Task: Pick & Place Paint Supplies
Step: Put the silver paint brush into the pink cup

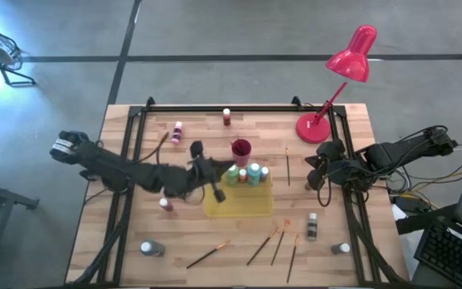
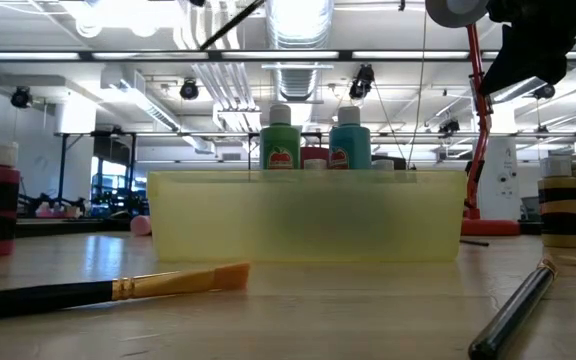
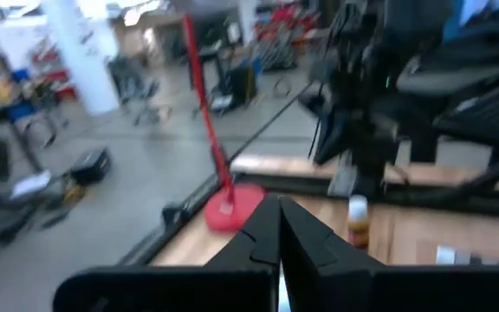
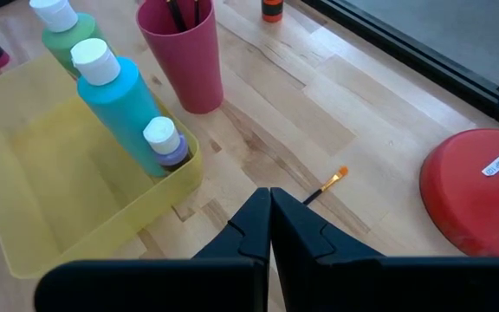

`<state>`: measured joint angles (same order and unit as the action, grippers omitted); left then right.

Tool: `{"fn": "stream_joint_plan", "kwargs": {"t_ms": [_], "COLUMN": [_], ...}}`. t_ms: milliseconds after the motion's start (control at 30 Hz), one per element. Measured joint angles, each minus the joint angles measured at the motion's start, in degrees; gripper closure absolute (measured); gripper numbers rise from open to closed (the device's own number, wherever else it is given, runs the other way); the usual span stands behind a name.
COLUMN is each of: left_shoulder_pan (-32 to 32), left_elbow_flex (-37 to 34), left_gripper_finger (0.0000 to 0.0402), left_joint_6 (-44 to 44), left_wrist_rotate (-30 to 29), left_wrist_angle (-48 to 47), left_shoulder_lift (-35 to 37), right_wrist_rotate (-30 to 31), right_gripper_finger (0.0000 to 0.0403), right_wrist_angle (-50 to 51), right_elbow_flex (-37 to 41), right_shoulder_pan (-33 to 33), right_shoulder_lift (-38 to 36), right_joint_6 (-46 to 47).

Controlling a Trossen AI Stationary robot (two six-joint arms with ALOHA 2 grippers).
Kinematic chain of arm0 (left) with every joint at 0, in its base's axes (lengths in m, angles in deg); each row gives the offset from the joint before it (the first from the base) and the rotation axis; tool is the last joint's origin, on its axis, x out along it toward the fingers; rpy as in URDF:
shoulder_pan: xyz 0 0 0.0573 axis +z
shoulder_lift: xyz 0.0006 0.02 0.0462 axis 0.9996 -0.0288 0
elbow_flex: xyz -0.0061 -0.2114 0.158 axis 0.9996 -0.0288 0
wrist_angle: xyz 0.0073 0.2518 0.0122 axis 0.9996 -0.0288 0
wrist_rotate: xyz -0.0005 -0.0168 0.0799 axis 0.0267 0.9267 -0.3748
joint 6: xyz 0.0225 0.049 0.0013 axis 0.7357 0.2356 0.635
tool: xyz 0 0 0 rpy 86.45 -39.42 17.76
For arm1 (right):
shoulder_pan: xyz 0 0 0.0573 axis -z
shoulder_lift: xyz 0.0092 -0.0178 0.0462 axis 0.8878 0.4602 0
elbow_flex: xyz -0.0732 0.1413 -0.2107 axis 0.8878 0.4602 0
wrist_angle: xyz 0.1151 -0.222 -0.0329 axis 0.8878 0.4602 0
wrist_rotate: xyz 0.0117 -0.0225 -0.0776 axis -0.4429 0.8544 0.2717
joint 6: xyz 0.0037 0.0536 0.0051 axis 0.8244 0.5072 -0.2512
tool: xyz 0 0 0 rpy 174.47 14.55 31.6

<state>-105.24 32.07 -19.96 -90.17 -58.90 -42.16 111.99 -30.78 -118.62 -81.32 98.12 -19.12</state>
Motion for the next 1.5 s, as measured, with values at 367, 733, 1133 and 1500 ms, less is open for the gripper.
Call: {"fn": "stream_joint_plan", "kwargs": {"t_ms": [367,733,1133,1500], "left_shoulder_pan": [16.6,25.18,32.01,32.45], "left_elbow_flex": [0.0,-2.13,-5.05,-4.96], "left_gripper_finger": [0.0401,0.0401,0.0401,0.0401], "left_joint_6": [1.89,-1.01,-10.75,-14.65], "left_wrist_rotate": [27.79,42.18,47.63,48.66], "left_wrist_angle": [10.47,27.32,43.77,45.86], "left_shoulder_lift": [-0.92,-7.84,-19.66,-24.48], "right_wrist_rotate": [0.01,-0.01,-0.01,-0.01], "right_gripper_finger": [0.0394,0.0394,0.0394,0.0394], "right_wrist_angle": [-0.01,-0.04,-0.03,-0.03], "right_elbow_flex": [0.0,0.0,0.0,0.0], "right_shoulder_pan": [0.0,-0.02,-0.02,-0.02], "right_shoulder_lift": [0.0,0.0,0.0,0.0], "right_joint_6": [0.0,0.02,0.0,0.02]}}
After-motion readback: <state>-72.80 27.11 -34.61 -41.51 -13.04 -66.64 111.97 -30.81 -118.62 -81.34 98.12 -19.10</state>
